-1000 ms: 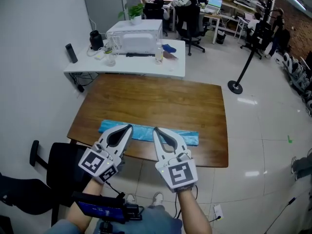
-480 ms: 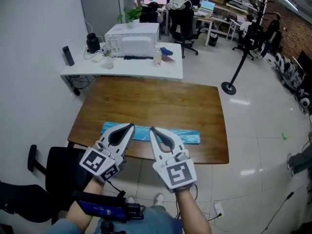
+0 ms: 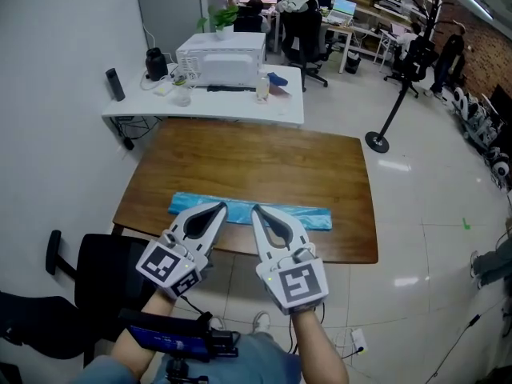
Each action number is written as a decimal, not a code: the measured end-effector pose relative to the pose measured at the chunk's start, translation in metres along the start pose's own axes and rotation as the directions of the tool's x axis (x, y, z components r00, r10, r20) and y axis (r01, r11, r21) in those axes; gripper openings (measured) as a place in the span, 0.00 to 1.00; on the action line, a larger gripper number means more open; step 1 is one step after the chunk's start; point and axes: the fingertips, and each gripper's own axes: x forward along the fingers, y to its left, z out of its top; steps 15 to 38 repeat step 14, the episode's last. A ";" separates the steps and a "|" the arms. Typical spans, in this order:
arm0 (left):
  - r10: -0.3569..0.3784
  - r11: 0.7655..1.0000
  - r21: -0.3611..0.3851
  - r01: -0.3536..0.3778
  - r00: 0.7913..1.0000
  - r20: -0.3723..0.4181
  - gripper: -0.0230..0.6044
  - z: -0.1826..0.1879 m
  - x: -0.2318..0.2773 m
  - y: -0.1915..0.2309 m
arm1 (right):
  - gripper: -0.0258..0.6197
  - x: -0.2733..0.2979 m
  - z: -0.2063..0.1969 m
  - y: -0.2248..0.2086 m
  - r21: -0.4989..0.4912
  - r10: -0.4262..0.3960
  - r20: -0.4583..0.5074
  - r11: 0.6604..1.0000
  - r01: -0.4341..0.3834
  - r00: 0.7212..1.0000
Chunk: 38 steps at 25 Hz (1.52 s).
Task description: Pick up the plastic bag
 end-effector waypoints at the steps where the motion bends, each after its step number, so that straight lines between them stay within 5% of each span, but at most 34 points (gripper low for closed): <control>1: -0.002 1.000 -0.001 0.002 1.000 0.000 0.05 -0.001 -0.001 -0.002 | 0.04 -0.001 -0.001 0.001 0.000 -0.002 -0.002 1.000 0.002 1.000; 38: -0.012 1.000 -0.008 0.012 1.000 0.013 0.05 0.001 -0.001 -0.004 | 0.04 -0.007 -0.004 0.002 -0.003 -0.018 -0.012 1.000 0.018 1.000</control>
